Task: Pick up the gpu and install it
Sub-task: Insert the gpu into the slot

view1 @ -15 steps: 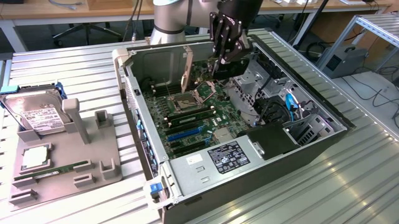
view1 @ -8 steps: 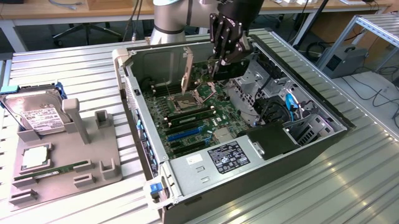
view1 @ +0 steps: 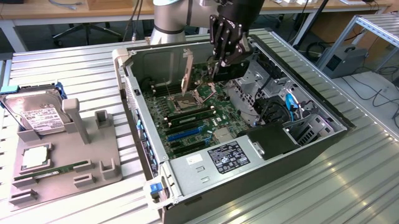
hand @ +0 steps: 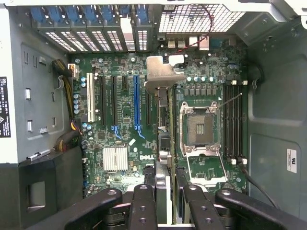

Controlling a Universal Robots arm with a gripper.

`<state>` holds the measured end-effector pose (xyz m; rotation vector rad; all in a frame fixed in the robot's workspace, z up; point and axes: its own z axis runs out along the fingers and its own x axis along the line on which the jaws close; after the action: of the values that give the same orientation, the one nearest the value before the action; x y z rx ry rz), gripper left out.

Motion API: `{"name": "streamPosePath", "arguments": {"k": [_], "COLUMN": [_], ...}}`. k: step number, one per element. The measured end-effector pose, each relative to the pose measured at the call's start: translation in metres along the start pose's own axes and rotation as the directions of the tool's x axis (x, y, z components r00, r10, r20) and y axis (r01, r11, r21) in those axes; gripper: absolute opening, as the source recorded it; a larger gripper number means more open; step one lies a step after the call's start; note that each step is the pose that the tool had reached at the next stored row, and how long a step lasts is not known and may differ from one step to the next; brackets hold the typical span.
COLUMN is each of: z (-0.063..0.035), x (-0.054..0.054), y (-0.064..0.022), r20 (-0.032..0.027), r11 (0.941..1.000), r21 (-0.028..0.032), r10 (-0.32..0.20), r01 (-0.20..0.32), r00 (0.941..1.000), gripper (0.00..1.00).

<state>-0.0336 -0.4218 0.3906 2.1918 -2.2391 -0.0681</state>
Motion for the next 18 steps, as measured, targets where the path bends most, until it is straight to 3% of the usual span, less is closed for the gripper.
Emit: {"name": "streamPosePath", "arguments": {"k": [18], "z": [0.0047], "x": [0.0009], "y": [-0.0002], "r20": [0.0000], "r11": [1.0000], "r21": [0.0000], "r10": [0.000], "r01": [0.000], "r00": [1.0000], "gripper": [0.27]}}
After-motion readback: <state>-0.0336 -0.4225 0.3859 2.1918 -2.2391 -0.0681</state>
